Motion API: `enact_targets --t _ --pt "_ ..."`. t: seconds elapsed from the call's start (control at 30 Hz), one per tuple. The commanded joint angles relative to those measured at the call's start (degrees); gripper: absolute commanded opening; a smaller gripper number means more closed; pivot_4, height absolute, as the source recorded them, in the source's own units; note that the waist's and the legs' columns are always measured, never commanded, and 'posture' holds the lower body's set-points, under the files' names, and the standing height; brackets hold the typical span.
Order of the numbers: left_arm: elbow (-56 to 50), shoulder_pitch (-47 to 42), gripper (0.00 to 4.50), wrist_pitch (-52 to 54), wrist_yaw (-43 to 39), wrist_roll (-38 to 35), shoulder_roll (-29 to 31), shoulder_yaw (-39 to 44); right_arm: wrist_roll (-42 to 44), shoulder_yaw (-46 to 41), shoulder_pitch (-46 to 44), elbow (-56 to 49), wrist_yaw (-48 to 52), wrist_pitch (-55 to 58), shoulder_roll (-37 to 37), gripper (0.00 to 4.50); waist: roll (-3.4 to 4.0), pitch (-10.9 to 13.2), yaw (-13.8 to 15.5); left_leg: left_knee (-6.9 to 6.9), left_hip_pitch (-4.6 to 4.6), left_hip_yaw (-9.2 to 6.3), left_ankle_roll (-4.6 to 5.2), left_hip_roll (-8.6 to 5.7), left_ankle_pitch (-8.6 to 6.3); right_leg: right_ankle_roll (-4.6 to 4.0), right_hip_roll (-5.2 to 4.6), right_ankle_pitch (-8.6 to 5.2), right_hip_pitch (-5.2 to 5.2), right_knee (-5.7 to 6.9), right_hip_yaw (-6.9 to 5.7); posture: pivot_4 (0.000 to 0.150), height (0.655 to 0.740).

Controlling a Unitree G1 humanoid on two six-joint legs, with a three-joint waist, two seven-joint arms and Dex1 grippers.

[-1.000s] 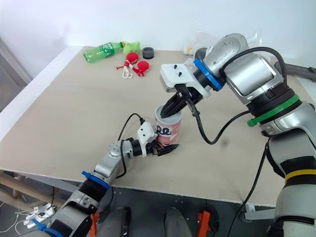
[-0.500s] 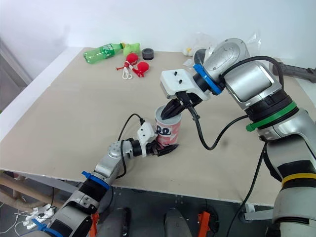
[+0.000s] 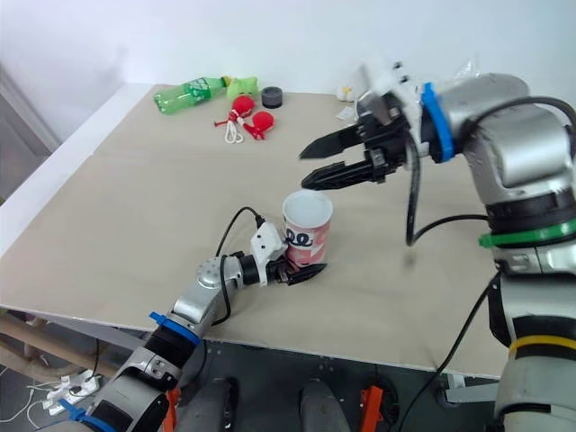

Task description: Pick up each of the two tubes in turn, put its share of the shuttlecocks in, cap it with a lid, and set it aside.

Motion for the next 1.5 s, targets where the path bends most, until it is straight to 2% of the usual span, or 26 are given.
enact_targets --t 0.03,0.07,0.1,0.23,0.3,0.43,0.7,0.93,1.23,1.5 --pt "-0.62 -0.09 3.98 0.47 -0.07 -1.09 0.06 1.22 4.26 -11.21 8.73 -8.15 -8.18 5.68 -1.59 4.09 0.00 0.00 -0.03 0.01 -0.01 -0.01 0.00 0.00 0.00 0.00 -0.01 0.00 0.00 0.00 -0.01 0.150 0.7400" --pt "-0.76 -0.02 4.38 0.66 -0.24 -1.36 0.23 1.42 5.38 -14.76 12.70 -10.49 -10.96 7.42 -1.68 4.47 0.00 0.00 -0.02 0.00 -0.04 0.01 0.00 -0.02 0.00 0.00 -0.02 0.02 -0.04 0.00 0.03 0.150 0.7400" --pt "-0.91 0.05 4.49 0.80 -0.47 -1.59 0.48 1.62 6.59 -18.43 17.09 -13.17 -13.85 9.08 -1.44 4.50 0.00 0.01 -0.02 0.00 -0.04 0.00 0.00 -0.02 0.00 -0.01 -0.01 0.02 -0.04 0.00 0.03 0.150 0.7400" --pt "-1.92 0.33 4.49 1.75 -1.55 -2.62 1.41 2.33 10.75 -26.58 31.24 -24.73 -23.02 13.19 1.93 4.50 0.05 -0.02 -0.40 -0.03 -0.03 0.00 0.01 -0.01 -0.01 -0.02 0.01 0.02 -0.08 0.01 0.04 0.150 0.7400" --pt "-3.08 0.75 4.49 2.16 -3.17 -3.64 2.28 2.44 13.11 -29.54 35.73 -28.78 -28.73 12.82 7.07 4.50 0.03 -0.01 -0.45 -0.04 0.04 0.03 0.05 0.01 -0.01 0.08 0.05 -0.05 -0.07 0.03 0.11 0.150 0.7400" --pt "-5.80 1.89 4.49 3.54 -6.66 -5.38 4.81 2.72 11.92 -29.49 43.38 -35.05 -32.71 9.12 11.77 4.50 -0.01 0.01 -0.29 -0.01 0.04 -0.01 0.15 0.04 0.10 0.20 0.12 0.00 -0.03 0.06 0.09 0.150 0.7400" --pt "-11.12 5.09 4.49 6.87 -10.87 -7.79 11.86 4.88 0.55 -21.34 57.03 -37.10 -31.28 -3.11 12.12 4.50 -0.02 0.00 -0.31 0.04 0.05 0.00 0.15 0.06 0.14 0.22 0.13 0.08 -0.01 0.02 0.12 0.150 0.7400" --pt "-16.13 10.32 4.49 8.20 -13.31 -10.01 19.39 8.16 -7.97 -13.43 57.66 -28.92 -33.79 -15.07 19.21 4.50 -0.10 0.02 -0.52 -0.01 0.13 0.01 0.15 0.20 0.14 0.09 0.26 0.09 -0.01 0.02 0.13 0.150 0.7400" --pt "-24.14 15.34 4.49 11.72 -17.33 -16.16 27.45 13.35 -11.53 -6.41 52.66 -19.03 -34.20 -20.06 25.97 4.50 -0.20 0.07 -0.39 -0.04 0.10 0.02 0.14 0.26 0.14 0.03 0.28 0.08 -0.04 0.01 0.12 0.150 0.7400" --pt "-31.86 18.32 4.49 15.78 -17.55 -20.37 30.64 15.83 -13.48 -4.13 49.00 -13.93 -34.52 -23.26 29.06 4.50 -0.24 0.09 -0.29 -0.06 0.09 0.02 0.13 0.29 0.13 -0.01 0.28 0.05 -0.05 0.00 0.10 0.150 0.7400"
